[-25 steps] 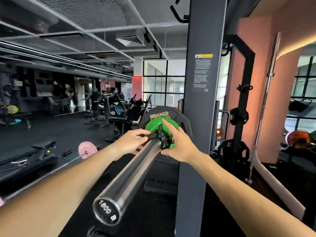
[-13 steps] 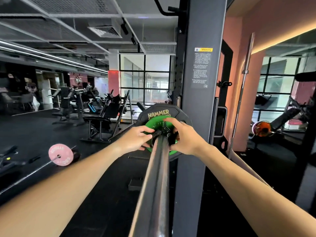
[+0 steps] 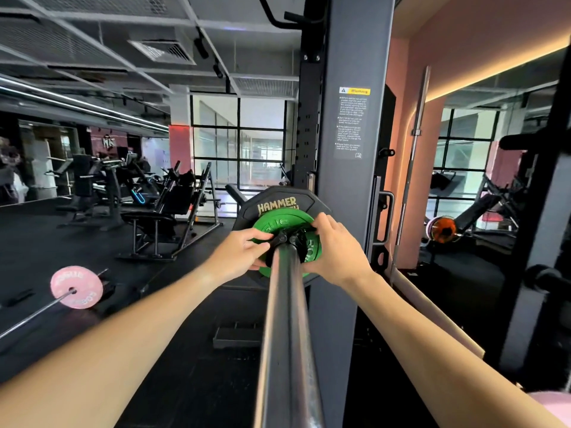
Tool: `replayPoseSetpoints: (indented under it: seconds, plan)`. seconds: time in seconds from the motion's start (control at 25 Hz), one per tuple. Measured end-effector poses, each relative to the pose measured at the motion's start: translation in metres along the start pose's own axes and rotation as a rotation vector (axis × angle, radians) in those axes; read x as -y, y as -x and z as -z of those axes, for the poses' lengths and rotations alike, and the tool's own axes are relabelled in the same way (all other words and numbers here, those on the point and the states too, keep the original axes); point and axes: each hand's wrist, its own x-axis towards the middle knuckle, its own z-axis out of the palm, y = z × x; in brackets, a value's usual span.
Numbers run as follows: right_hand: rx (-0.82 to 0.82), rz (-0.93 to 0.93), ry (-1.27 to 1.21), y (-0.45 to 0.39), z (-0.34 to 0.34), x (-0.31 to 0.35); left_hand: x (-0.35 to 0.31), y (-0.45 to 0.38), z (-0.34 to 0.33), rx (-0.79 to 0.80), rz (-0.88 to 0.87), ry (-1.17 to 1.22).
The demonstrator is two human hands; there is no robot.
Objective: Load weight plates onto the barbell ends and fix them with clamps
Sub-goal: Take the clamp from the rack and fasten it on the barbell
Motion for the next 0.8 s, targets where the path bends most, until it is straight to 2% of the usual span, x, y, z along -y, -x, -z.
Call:
replayPoseSetpoints:
  seconds: [0.2, 0.28, 0.44, 0.6, 0.8]
  plan:
    - [0.049, -0.038, -0.002, 0.016, -0.010, -0.003, -0.006, 0.003, -0.004, -0.029, -0.001, -0.059]
    - [0.065, -0.055, 0.024, 0.020, -0.006, 0.002, -0.015, 0.004, -0.003, -0.012, 0.017, -0.153]
    - [0.216, -0.054, 0.178, 0.018, 0.032, 0.000, -0.045, 0.001, 0.009, 0.087, -0.011, -0.412]
    - [0.205, -0.152, 0.186, 0.038, 0.086, -0.022, -0.096, -0.007, 0.005, 0.130, -0.141, -0.495]
    - [0.214, -0.333, 0.235, 0.087, 0.155, -0.070, -0.174, -0.012, -0.057, 0.312, -0.331, -0.659]
